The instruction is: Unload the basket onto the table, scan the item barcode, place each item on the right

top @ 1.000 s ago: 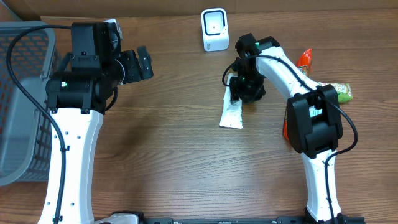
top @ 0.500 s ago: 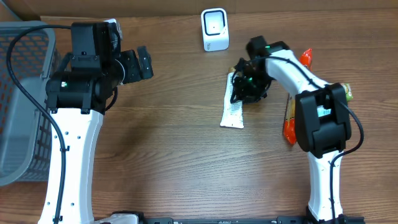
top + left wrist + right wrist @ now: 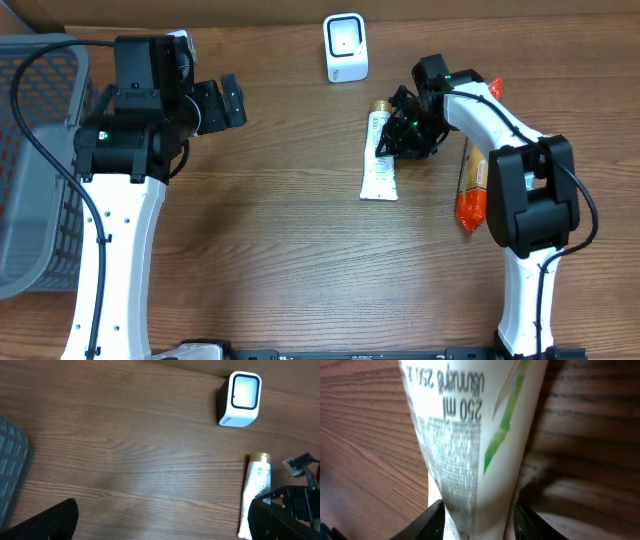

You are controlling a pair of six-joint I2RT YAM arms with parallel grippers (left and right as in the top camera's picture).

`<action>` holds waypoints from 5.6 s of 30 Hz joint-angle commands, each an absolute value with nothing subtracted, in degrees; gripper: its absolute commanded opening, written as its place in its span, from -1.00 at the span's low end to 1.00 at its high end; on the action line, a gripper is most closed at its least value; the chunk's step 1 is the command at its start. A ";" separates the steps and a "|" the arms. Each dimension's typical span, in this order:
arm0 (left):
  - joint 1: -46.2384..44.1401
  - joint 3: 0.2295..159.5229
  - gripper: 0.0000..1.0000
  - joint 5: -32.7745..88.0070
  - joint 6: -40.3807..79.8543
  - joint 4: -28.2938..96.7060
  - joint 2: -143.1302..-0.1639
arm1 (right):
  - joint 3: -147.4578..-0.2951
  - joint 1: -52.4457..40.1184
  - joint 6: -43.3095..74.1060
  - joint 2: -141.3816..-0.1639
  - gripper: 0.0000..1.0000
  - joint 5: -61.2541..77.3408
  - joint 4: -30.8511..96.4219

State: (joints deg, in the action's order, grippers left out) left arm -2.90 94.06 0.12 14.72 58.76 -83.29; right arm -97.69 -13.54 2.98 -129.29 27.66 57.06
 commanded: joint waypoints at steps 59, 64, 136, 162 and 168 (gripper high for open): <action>-3.07 94.54 0.99 -0.60 15.44 58.70 -83.24 | -60.99 -15.86 12.23 -118.10 -0.92 26.41 13.21; -3.07 94.54 0.99 -0.60 15.44 58.70 -83.24 | -67.79 -11.09 11.92 -112.16 -0.92 35.90 23.70; -3.07 94.54 0.99 -0.60 15.44 58.70 -83.24 | -94.21 -27.62 -65.45 -126.54 -0.92 -36.18 -10.26; -3.07 94.54 0.99 -0.60 15.44 58.70 -83.24 | -94.21 -26.61 -62.72 -133.27 -0.93 -37.69 -25.36; -3.07 94.54 0.99 -0.60 15.44 58.70 -83.24 | -94.21 -26.65 -59.20 -133.34 -0.93 -34.83 -23.22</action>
State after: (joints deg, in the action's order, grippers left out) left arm -2.90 94.06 0.10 14.70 58.76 -83.26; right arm -92.92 -26.39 -62.87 -134.96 -36.32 -23.03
